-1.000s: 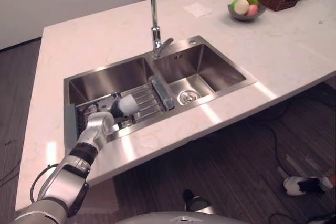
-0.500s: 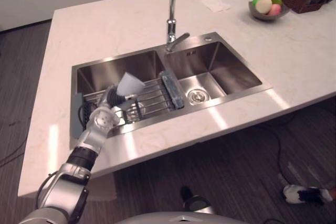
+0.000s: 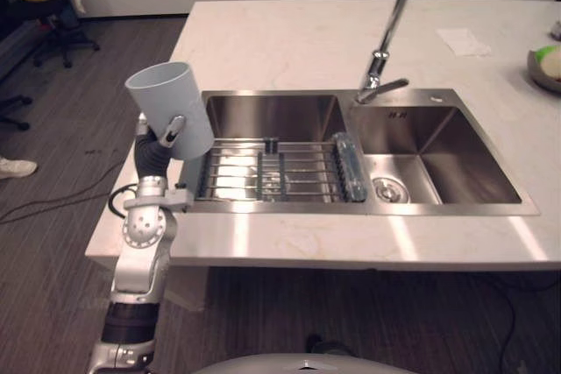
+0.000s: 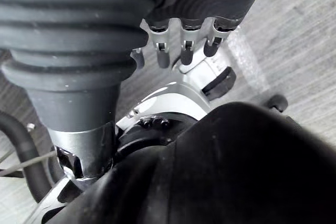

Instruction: Walk over to the sink, pick up the cup, carry it to the dishwasher, place the cup inside the dishwasher, then close the dishwasher door

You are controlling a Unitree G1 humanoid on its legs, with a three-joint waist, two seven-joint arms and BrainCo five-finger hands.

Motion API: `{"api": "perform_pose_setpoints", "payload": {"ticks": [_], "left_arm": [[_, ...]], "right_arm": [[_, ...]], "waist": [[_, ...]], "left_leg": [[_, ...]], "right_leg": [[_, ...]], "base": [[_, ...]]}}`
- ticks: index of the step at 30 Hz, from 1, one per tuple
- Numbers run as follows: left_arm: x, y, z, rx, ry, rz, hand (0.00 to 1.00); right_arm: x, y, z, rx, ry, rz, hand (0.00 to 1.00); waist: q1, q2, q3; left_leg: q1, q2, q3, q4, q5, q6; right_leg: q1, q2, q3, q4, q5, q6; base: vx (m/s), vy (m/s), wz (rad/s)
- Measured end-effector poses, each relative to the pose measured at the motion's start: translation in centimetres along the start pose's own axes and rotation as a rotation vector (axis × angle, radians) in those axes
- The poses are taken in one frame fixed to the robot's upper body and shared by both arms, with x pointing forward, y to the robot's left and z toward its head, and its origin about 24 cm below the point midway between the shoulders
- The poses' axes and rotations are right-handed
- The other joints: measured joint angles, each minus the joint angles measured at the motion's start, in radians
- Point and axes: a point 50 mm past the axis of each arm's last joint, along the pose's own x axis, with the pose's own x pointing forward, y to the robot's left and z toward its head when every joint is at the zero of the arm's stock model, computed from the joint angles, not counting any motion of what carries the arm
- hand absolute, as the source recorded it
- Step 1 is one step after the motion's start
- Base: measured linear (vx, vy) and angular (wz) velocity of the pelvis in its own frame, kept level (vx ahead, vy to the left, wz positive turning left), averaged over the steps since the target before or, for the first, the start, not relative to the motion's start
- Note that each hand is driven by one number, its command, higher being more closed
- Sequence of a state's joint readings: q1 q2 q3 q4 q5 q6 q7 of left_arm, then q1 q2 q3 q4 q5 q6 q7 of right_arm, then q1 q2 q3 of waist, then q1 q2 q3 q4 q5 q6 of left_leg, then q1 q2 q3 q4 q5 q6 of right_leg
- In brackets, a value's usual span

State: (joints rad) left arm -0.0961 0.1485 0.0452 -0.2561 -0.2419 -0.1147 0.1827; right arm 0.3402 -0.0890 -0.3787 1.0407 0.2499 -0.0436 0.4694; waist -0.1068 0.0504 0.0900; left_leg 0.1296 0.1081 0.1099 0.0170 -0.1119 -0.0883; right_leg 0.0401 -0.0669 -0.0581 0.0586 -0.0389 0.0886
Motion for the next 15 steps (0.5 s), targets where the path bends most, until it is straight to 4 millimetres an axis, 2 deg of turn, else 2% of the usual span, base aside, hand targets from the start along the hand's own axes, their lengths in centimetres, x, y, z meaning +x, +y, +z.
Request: {"api": "perform_pose_setpoints", "payload": {"ticks": [1,2,4,6,8,9,10,11,12,13,14,15], "left_arm": [[-0.3,0.1,0.2,-0.005,-0.012,0.011,1.0],[-1.1,0.2,0.8,-0.017,-0.038,0.023,1.0],[-1.8,0.4,1.1,-0.023,-0.052,0.035,1.0],[-2.9,0.5,1.5,-0.042,-0.073,0.054,1.0],[-3.5,0.6,2.0,-0.044,-0.096,0.061,1.0],[-3.9,1.0,2.4,-0.042,-0.127,0.083,1.0],[-4.0,1.1,2.7,-0.047,-0.148,0.094,1.0],[-4.0,1.0,2.9,-0.07,-0.179,0.11,1.0],[-4.1,0.7,3.1,-0.103,-0.205,0.128,1.0],[-4.3,0.7,3.0,-0.118,-0.209,0.148,1.0],[-4.4,0.9,3.0,-0.114,-0.218,0.157,1.0],[-3.5,1.1,4.4,-0.098,-0.303,0.142,1.0]], "right_arm": [[0.0,0.0,-0.1,0.003,0.005,-0.001,0.0],[-0.1,-0.1,-0.3,0.013,0.018,-0.006,0.0],[-0.1,-0.2,-0.4,0.015,0.026,-0.007,0.0],[-0.2,-0.3,-0.5,0.0,0.037,-0.009,0.0],[0.0,-0.2,-0.5,-0.004,0.045,-0.009,0.0],[0.0,0.0,-0.9,-0.008,0.056,-0.009,0.0],[-0.2,-0.2,-1.1,-0.005,0.064,-0.017,0.0],[-0.4,-0.6,-1.0,-0.006,0.065,-0.026,0.0],[-0.6,-1.4,-0.1,-0.019,0.047,-0.039,0.0],[-0.4,-1.6,0.9,-0.016,0.02,-0.044,0.0],[-0.3,-1.5,0.9,-0.009,0.019,-0.041,0.0],[0.5,0.1,0.3,0.006,0.036,-0.009,0.0]], "waist": [[0.002,-0.001,-0.003],[0.019,-0.003,-0.006],[0.023,-0.003,-0.006],[0.029,-0.002,-0.009],[0.046,-0.003,-0.012],[0.058,-0.023,-0.026],[0.057,-0.033,-0.032],[0.068,-0.024,-0.033],[0.082,0.015,-0.025],[0.075,0.033,-0.005],[0.063,0.034,-0.018],[0.048,-0.053,-0.036]], "left_leg": [[-0.005,-0.001,-0.003,0.002,0.001,0.001],[-0.01,-0.004,-0.01,0.005,0.007,0.003],[-0.015,-0.008,-0.026,0.01,0.01,0.003],[-0.041,-0.019,-0.061,0.012,0.027,0.006],[-0.082,-0.033,-0.036,-0.008,0.062,0.027],[-0.098,-0.014,0.139,-0.041,0.054,0.128],[-0.117,0.011,0.239,0.01,0.04,0.133],[-0.156,0.067,0.359,0.123,0.022,0.15],[-0.184,0.103,0.42,0.221,0.073,0.145],[-0.208,0.096,0.396,0.221,0.113,0.164],[-0.218,0.072,0.346,0.147,0.154,0.167],[-0.193,0.023,0.334,0.133,0.119,0.213]], "right_leg": [[0.0,-0.002,-0.006,0.0,-0.001,0.0],[0.005,-0.007,-0.018,0.0,-0.004,-0.001],[0.015,-0.012,-0.042,0.0,-0.008,-0.001],[0.028,-0.029,-0.104,0.003,-0.022,0.002],[0.025,-0.054,-0.188,0.028,-0.048,-0.007],[0.032,-0.096,-0.304,0.025,-0.038,0.007],[0.032,-0.113,-0.34,0.024,-0.036,0.005],[0.04,-0.125,-0.394,0.04,-0.036,0.005],[0.04,-0.127,-0.448,0.134,-0.059,-0.023],[-0.007,-0.139,-0.45,0.241,-0.118,-0.04],[-0.02,-0.097,-0.435,0.18,-0.145,-0.041],[-0.049,-0.123,-0.483,0.069,-0.015,-0.123]], "base": [[0.01,-0.007,0.23],[0.01,-0.008,0.24],[-0.01,-0.017,0.45],[-0.05,-0.029,0.95],[-0.08,0.001,1.41],[-0.02,0.068,1.78],[0.02,0.083,2.12],[0.03,0.079,1.94],[-0.07,0.082,2.24],[-0.16,0.063,2.15],[-0.17,-0.04,2.46],[-0.12,-0.112,2.48]]}}
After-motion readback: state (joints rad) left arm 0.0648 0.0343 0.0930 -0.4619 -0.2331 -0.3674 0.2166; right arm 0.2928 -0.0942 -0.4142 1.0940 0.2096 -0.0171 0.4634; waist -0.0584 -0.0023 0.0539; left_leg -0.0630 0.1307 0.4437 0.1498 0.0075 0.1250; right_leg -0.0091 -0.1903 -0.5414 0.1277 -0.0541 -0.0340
